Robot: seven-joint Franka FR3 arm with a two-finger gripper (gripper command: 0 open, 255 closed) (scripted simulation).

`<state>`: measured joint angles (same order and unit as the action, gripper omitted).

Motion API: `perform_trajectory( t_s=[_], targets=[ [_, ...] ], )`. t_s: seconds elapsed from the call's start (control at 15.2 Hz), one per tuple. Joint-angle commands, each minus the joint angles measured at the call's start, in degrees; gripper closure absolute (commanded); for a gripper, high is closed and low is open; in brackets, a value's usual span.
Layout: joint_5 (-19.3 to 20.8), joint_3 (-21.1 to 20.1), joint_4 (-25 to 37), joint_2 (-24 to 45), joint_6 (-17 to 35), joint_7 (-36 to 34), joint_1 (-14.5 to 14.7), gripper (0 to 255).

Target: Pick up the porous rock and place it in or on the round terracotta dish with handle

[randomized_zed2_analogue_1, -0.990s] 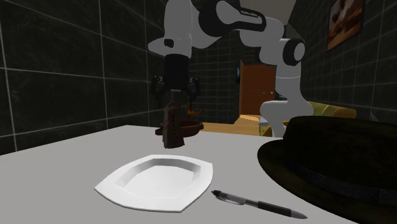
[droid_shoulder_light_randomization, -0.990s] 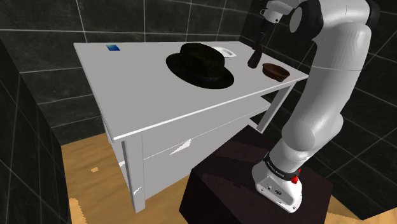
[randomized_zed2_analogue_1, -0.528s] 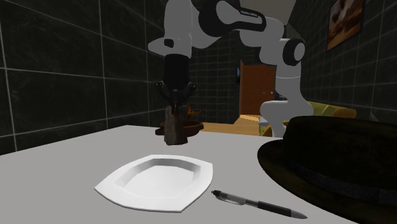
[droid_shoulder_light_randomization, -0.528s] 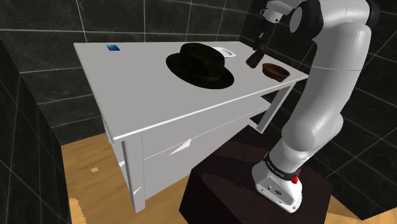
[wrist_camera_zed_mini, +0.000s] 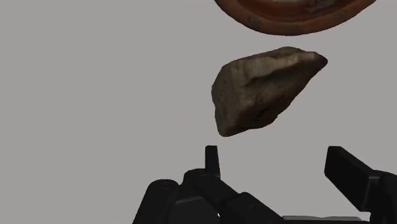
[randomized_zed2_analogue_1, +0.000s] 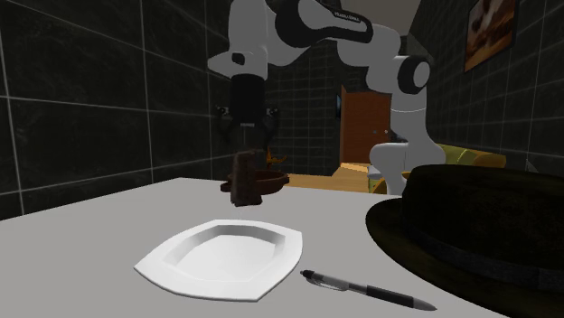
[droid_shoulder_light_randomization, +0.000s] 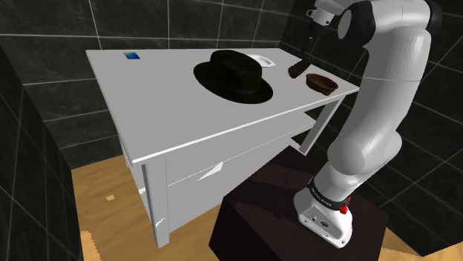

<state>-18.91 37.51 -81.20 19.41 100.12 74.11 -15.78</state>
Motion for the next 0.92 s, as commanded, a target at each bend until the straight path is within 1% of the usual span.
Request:
perform_trajectory(
  t_s=[0.0,0.07,0.13,0.59,0.86],
  targets=[
    [-2.5,-0.9,5.5,2.3,-6.6,11.0,-4.8,0],
    [-3.9,-1.6,9.9,4.4,-10.8,16.4,-8.0,0],
    [-4.8,-2.1,12.8,5.9,-13.3,19.5,-10.0,0],
    [-4.0,-2.3,5.2,4.4,-7.2,19.9,-7.7,0],
    [-4.0,-2.3,4.6,4.3,-6.7,19.9,-7.6,0]
  ],
)
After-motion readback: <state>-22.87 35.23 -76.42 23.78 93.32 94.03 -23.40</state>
